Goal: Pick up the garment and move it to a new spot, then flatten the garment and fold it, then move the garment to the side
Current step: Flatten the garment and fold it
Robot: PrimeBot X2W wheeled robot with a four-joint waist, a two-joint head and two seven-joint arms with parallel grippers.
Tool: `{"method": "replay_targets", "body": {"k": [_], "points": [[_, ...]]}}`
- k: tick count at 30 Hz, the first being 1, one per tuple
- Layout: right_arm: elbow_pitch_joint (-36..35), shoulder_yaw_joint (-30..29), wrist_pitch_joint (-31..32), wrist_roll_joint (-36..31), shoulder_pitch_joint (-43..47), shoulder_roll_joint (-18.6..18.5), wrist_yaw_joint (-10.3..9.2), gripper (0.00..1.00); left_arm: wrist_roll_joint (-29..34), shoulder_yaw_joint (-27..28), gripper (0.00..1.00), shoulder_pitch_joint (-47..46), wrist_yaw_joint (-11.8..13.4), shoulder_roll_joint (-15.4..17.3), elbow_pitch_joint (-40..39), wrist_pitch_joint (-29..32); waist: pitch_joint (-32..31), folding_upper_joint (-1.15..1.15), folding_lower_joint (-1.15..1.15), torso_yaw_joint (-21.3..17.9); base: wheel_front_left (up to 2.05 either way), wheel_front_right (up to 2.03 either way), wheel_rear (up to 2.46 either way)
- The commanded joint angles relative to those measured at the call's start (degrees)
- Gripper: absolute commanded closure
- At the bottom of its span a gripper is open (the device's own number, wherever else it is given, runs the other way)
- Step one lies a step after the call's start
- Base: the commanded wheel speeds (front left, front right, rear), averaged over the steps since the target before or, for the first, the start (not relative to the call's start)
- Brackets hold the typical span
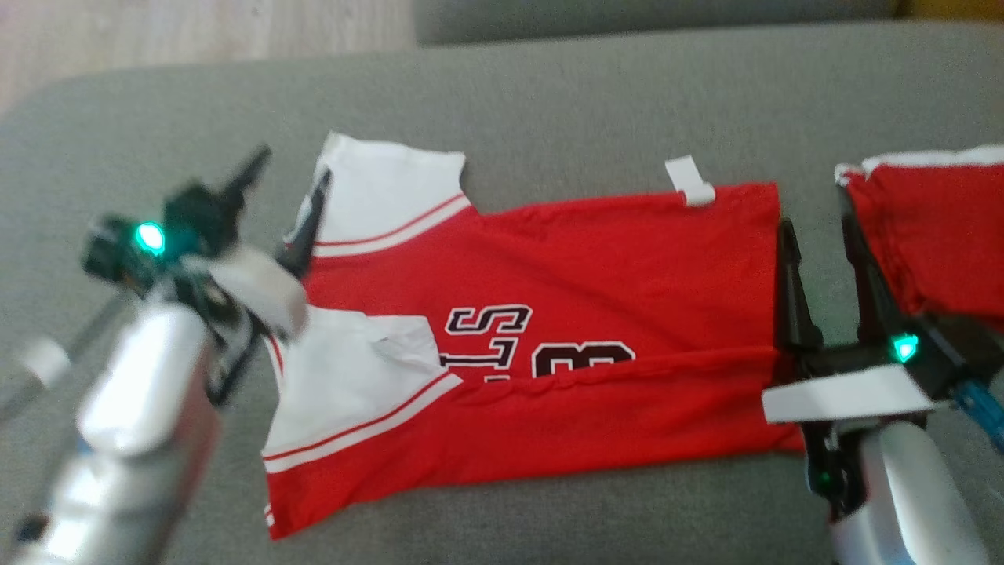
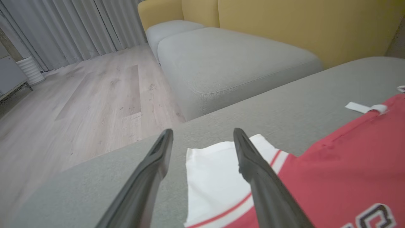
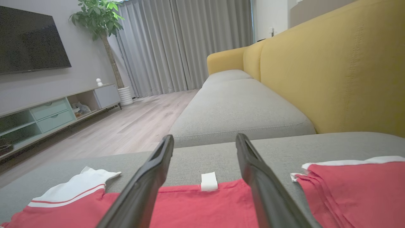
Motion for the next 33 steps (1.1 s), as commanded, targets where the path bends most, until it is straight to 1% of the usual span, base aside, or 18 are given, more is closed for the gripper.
{"method": "replay_targets", "body": {"k": [1, 5, 8, 11, 16, 21, 25, 33], "points": [[-2.0, 2.3, -0.6, -0.6, -3.0, -0.4, -0.04, 0.0, -0.3, 1.0, 0.0, -5.8, -0.7, 3.7, 1.2, 1.6, 4.9, 0.0, -0.01, -2.3, 0.0, 0.0, 0.0], [-2.1, 4.2, -0.6, -1.1, -6.2, -0.4, -0.04, 0.0, -3.2, -1.9, 0.0, -14.3, -1.5, 6.6, 9.8, 6.8, 8.3, 0.0, -0.01, -4.6, 0.0, 0.0, 0.0], [-2.3, 5.2, -0.6, -0.7, -7.7, -0.4, -0.04, 0.0, -8.1, -6.3, 0.0, -18.2, -1.6, 8.5, 13.4, 9.9, 9.8, 0.0, -0.01, -5.9, 0.0, 0.0, 0.0], [-2.6, 5.7, -0.6, -0.6, -8.7, -0.4, -0.04, 0.0, -11.7, -10.1, 0.0, -21.1, -1.6, 10.9, 15.4, 11.1, 11.1, 0.0, -0.01, -7.0, 0.0, 0.0, 0.0], [-3.2, 5.7, -0.6, -0.4, -9.3, -0.4, -0.04, 0.0, -16.4, -15.4, 0.0, -24.8, -1.6, 13.7, 17.4, 11.5, 12.8, 0.0, -0.01, -8.1, 0.0, 0.0, 0.0], [-3.7, 6.0, -0.6, -0.1, -9.9, -0.4, -0.04, 0.0, -20.4, -19.1, 0.0, -28.1, -1.6, 15.0, 19.4, 12.4, 14.4, 0.0, -0.01, -9.2, 0.0, 0.0, 0.0], [-3.8, 6.4, -0.6, 0.3, -10.3, -0.4, -0.04, 0.0, -22.2, -21.6, 0.0, -30.2, -1.6, 15.4, 21.5, 12.9, 15.5, 0.0, -0.01, -10.0, 0.0, 0.0, 0.0], [-4.0, 6.4, -0.6, 0.6, -10.3, -0.4, -0.04, 0.0, -28.0, -26.9, 0.0, -31.0, -1.6, 15.8, 22.9, 18.3, 15.9, 0.0, -0.01, -10.9, 0.0, 0.0, 0.0]]}}
